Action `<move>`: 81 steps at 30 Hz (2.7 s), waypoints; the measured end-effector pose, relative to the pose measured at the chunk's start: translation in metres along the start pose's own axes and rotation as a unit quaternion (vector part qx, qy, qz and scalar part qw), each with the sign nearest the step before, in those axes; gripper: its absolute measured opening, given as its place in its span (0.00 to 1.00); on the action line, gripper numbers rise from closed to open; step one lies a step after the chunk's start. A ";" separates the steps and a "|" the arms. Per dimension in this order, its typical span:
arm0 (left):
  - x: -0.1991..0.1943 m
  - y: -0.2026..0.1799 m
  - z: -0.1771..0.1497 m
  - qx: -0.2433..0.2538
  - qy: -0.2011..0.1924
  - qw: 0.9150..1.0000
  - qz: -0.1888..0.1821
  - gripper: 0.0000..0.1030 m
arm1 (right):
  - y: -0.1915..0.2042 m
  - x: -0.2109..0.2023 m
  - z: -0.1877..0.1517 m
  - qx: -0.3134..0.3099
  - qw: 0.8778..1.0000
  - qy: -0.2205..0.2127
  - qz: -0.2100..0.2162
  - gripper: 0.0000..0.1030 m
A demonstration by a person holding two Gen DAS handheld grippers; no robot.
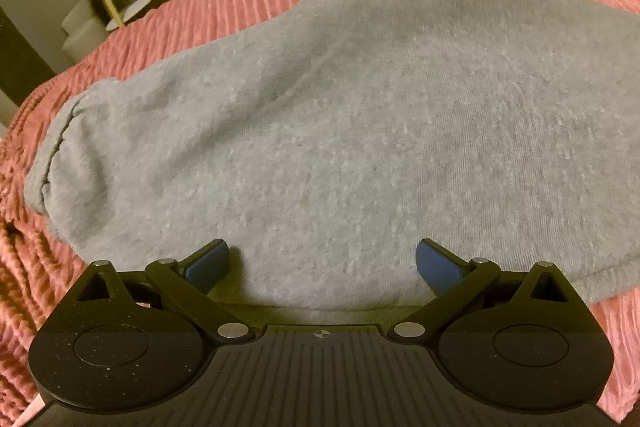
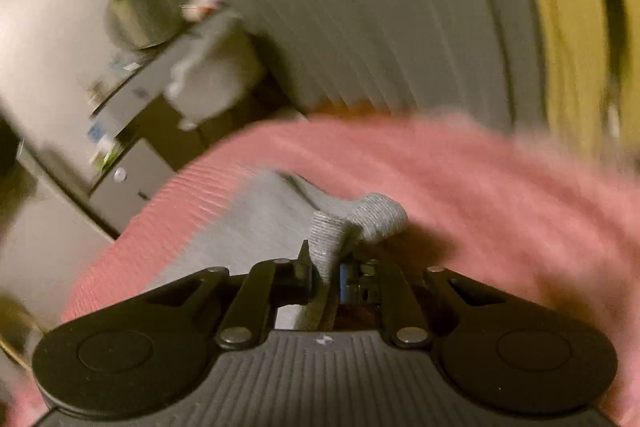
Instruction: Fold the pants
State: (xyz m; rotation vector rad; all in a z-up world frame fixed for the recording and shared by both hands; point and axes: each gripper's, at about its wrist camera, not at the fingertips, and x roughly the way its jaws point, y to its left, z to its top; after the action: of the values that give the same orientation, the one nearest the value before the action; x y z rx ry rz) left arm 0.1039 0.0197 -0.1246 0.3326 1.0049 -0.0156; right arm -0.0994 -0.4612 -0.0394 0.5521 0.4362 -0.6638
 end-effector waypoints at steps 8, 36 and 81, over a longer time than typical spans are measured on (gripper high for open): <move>-0.014 0.042 0.003 -0.059 -0.013 0.998 0.022 0.99 | 0.265 -0.068 -0.120 -0.499 0.839 -0.009 0.216 0.10; 0.007 0.108 -0.007 -0.150 -0.014 0.988 -0.032 0.99 | 0.312 -0.084 -0.229 -0.568 0.744 0.138 0.323 0.43; 0.025 0.245 -0.036 -0.266 -0.027 0.959 -0.091 0.99 | 0.304 -0.026 -0.230 -0.288 0.933 0.124 0.178 0.74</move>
State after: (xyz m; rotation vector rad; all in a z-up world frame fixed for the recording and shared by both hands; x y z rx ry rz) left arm 0.1284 0.2664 -0.0973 -0.2529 0.9427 0.0779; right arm 0.0413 -0.1107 -0.1003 0.1428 0.7161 -0.0963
